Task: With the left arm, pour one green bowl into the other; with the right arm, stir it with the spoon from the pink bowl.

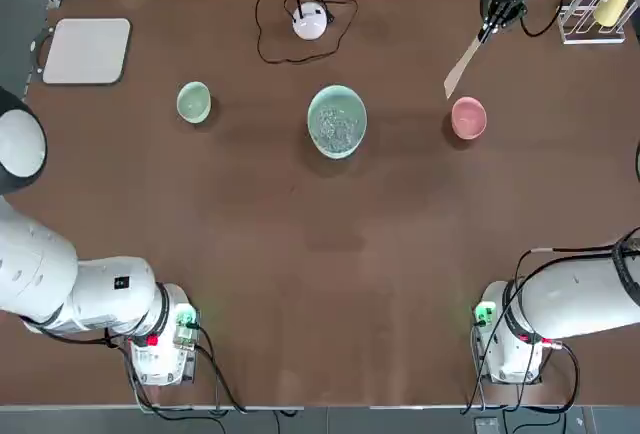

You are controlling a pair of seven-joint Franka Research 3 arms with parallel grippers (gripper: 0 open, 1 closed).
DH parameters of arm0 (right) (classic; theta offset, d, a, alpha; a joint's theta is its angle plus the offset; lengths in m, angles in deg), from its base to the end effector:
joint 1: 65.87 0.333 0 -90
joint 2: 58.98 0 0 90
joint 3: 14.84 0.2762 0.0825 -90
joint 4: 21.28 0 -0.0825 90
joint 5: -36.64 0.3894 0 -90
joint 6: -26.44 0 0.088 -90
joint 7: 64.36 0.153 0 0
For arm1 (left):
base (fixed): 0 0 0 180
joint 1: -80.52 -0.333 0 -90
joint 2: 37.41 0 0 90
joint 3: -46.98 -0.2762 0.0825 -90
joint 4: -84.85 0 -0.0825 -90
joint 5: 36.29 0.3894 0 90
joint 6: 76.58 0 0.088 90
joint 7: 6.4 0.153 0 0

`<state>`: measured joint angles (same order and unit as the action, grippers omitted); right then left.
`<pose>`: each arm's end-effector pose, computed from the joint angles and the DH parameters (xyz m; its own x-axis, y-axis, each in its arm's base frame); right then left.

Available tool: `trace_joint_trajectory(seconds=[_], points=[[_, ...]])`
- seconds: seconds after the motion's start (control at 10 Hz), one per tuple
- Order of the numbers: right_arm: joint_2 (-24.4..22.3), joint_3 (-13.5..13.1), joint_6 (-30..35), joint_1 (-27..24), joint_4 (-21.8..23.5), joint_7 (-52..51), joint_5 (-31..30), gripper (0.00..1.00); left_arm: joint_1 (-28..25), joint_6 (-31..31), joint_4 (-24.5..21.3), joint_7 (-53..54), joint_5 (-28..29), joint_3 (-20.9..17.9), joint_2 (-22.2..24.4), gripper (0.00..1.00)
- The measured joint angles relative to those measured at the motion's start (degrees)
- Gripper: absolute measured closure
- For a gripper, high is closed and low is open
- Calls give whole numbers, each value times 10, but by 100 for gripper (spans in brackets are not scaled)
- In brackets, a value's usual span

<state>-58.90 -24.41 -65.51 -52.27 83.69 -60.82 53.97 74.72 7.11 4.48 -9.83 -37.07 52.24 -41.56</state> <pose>0.5287 0.0820 0.4253 0.9694 -0.0010 -0.2454 -0.0700 -0.9595 -0.2728 0.5677 0.0048 0.5678 0.9976 0.0679 -0.0153 0.0682 -0.9975 0.0193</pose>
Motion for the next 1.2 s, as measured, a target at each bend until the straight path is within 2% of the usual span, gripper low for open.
trace_joint_trajectory(seconds=[0.4, 0.8, 1.2], points=[[-2, 0, -17, -71, 24, -107, -5, 94, 0, 0, 0, 0, 0, 0, 0, 0], [-2, 0, -113, -140, 114, -237, -2, 94, -1, 0, 0, 0, 0, 0, -1, 0], [-2, 0, -113, -226, 149, -392, 97, 94, 0, 0, 0, 0, 0, 0, -1, 0]])
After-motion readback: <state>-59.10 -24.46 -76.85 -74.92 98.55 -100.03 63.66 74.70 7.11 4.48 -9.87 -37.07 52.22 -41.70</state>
